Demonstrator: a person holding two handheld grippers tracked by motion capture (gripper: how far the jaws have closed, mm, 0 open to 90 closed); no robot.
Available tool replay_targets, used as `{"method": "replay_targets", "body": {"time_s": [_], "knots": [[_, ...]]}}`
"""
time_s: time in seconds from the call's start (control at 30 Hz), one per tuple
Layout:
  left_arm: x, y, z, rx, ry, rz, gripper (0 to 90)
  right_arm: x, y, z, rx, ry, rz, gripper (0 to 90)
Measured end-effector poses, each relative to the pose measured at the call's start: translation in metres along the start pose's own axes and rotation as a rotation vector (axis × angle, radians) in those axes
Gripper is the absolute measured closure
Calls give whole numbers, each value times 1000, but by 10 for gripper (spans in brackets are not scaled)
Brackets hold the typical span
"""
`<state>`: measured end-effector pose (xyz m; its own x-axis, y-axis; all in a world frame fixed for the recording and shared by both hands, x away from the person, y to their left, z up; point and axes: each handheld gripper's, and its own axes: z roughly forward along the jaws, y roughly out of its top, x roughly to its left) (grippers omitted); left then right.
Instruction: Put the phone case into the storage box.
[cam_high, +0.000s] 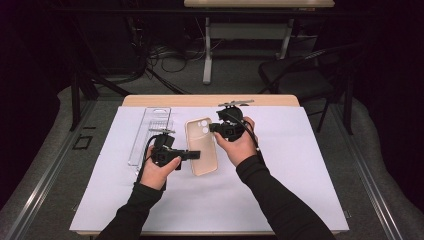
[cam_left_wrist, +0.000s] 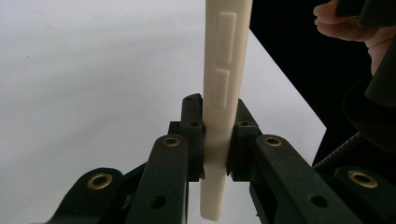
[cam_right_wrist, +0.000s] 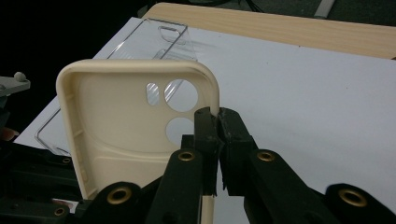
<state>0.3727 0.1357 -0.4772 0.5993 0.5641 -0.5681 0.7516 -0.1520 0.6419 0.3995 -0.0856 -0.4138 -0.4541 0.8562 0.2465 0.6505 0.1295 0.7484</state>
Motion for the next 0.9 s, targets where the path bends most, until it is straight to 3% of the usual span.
{"method": "replay_targets", "body": {"time_s": [0.6,0.9], "knots": [[0,0,-1,-1,-7,-4,806,-1,-1,0,-5,12,1,842],[2,0,-2,-10,-2,-5,807,-2,-2,-2,-28,38,-8,760]]}}
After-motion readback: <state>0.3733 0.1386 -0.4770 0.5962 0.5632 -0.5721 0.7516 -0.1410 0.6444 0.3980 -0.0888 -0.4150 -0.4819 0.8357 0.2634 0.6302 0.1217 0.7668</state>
